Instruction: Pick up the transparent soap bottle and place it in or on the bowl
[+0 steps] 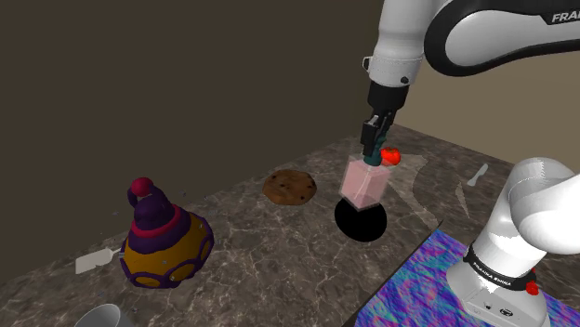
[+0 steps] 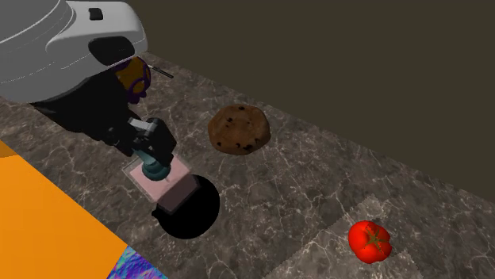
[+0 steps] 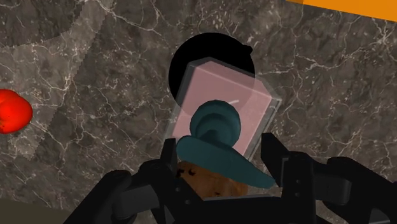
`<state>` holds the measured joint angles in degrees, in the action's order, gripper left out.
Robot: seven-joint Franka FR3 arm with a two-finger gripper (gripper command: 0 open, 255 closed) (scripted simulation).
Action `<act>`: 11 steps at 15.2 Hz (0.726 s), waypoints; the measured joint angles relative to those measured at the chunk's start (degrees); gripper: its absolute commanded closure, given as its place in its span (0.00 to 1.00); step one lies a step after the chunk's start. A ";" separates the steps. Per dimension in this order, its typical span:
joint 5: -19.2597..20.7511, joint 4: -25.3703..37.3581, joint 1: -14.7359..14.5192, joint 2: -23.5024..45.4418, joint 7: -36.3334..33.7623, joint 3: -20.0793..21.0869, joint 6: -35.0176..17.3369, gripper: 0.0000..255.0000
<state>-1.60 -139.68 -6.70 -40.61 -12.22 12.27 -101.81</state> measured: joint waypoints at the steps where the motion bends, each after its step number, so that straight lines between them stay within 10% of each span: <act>1: -0.07 -0.65 -0.03 0.23 -0.15 0.16 -0.87 1.00; 11: -0.35 -5.22 -0.24 0.10 -0.43 0.54 -5.32 1.00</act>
<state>-1.96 -144.90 -6.93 -40.52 -12.65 12.81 -107.13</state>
